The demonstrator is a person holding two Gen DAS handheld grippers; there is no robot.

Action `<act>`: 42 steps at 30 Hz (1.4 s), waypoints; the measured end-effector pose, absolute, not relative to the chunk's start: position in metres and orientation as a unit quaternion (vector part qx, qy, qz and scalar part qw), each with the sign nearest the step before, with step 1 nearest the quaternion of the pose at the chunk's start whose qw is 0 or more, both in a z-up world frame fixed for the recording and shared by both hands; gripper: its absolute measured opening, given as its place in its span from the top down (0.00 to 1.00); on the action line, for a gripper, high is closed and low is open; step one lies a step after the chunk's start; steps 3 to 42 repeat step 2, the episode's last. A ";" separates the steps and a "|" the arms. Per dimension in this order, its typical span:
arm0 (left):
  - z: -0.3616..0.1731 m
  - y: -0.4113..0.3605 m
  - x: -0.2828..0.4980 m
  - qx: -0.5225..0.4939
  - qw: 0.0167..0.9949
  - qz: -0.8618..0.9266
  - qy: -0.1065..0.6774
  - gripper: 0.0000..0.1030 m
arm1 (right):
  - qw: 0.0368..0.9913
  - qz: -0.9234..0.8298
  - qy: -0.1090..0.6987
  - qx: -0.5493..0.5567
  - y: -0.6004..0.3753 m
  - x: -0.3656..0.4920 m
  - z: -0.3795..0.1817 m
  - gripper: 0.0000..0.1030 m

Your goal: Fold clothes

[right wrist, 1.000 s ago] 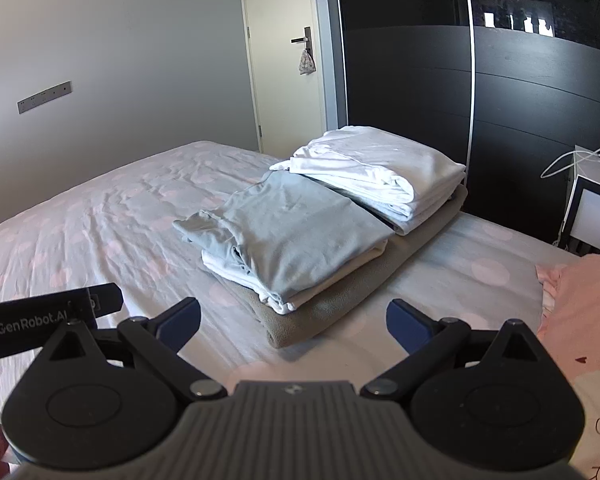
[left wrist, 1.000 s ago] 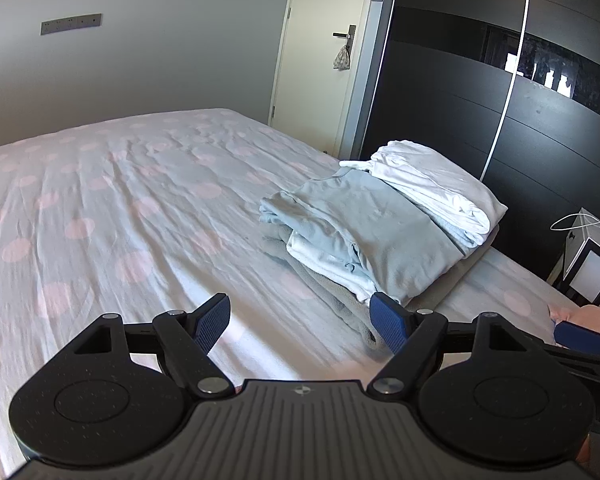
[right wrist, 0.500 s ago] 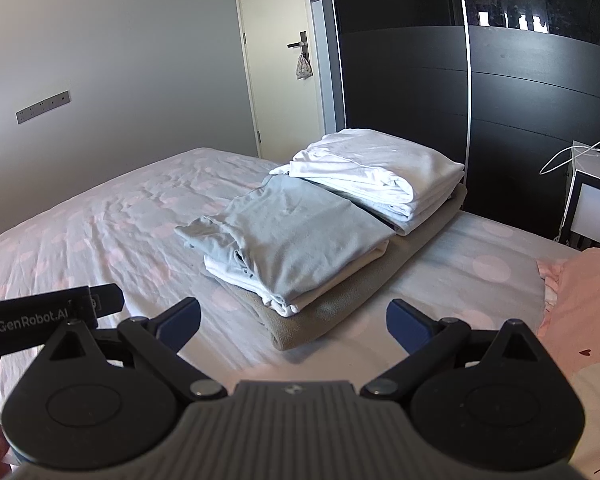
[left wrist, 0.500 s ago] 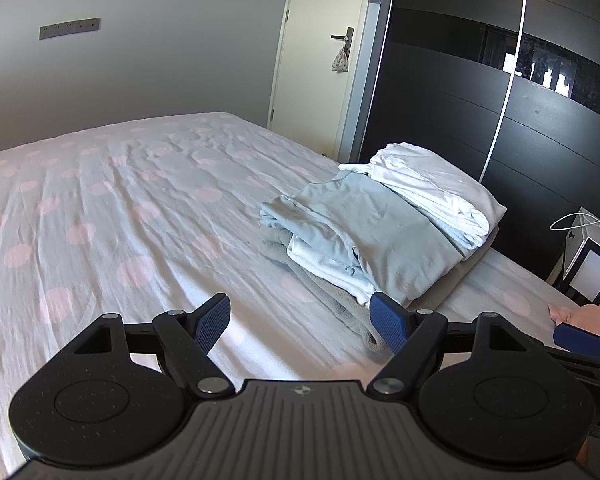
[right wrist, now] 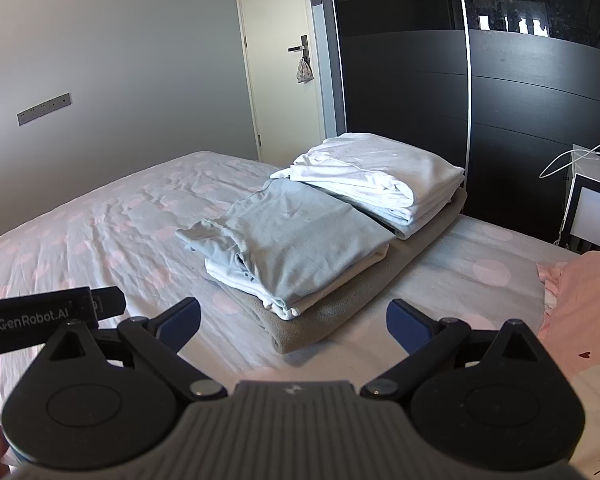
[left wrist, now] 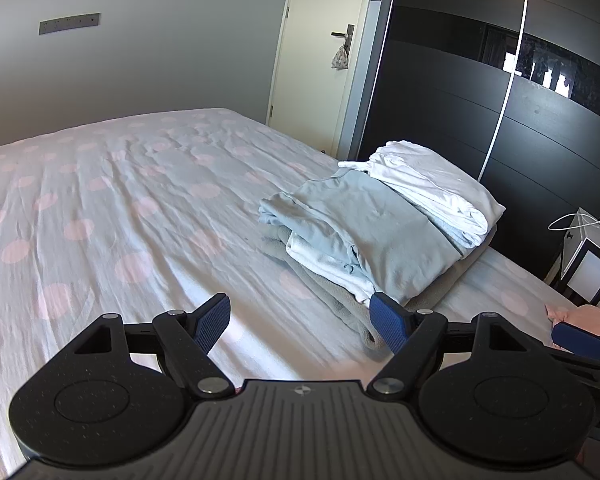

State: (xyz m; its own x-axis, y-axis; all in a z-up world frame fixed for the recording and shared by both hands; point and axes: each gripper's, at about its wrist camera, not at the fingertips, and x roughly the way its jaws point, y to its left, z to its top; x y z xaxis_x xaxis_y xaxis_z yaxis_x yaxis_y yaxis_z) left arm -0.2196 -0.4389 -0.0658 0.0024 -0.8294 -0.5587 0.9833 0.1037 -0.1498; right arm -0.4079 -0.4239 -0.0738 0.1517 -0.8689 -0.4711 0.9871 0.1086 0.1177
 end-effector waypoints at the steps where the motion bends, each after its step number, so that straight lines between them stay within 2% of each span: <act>1: -0.066 -0.439 -0.220 0.143 0.693 -0.654 0.268 0.26 | 0.731 -0.635 0.143 0.205 -0.424 -0.408 -0.074 0.03; 42: -0.066 -0.439 -0.220 0.143 0.693 -0.654 0.267 0.26 | 0.731 -0.635 0.143 0.205 -0.423 -0.408 -0.074 0.03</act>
